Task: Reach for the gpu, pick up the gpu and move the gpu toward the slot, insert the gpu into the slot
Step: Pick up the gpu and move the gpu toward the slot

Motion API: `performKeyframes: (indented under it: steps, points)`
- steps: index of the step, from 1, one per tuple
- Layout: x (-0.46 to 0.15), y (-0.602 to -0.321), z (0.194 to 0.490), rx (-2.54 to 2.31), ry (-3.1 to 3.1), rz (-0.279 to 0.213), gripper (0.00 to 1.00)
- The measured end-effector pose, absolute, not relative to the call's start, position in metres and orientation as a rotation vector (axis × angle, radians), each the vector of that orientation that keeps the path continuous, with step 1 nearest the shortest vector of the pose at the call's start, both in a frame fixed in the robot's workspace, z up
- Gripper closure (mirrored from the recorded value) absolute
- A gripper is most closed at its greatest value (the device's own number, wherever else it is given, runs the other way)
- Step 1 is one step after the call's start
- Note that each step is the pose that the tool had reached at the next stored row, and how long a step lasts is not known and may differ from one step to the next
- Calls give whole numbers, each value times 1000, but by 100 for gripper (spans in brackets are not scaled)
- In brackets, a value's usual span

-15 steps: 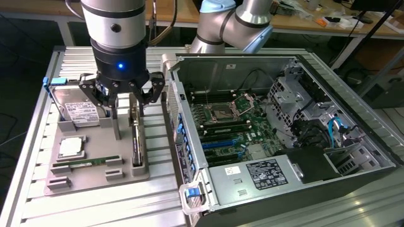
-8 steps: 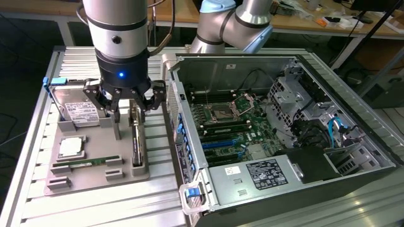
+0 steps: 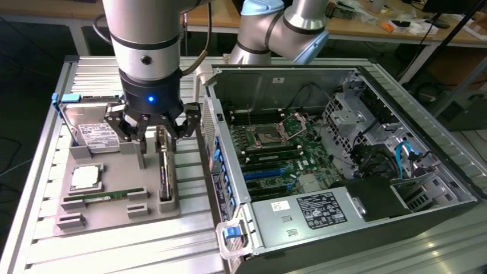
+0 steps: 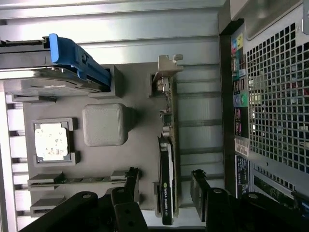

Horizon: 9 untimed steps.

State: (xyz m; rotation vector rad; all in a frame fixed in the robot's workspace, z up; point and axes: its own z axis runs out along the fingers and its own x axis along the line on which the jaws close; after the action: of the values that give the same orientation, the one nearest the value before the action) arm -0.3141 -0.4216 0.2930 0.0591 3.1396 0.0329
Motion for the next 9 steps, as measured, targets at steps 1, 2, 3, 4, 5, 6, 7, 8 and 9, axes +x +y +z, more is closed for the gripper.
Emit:
performKeyframes:
  steps: [1,2,3,4,5,6,7,8,9]
  points:
    - [-314,-422,291,42,3140,33,44]
    - [-314,-422,289,38,3140,33,44]
    - [-314,-422,288,38,3140,33,44]
    - [-314,-422,286,37,3141,33,44]
    - [-314,-422,284,37,3141,33,44]
    - [-314,-422,282,37,3142,33,44]
    - [-314,-422,280,37,3142,33,44]
    - [-314,-422,278,37,3142,33,44]
    - [-314,-422,276,37,3143,33,44]
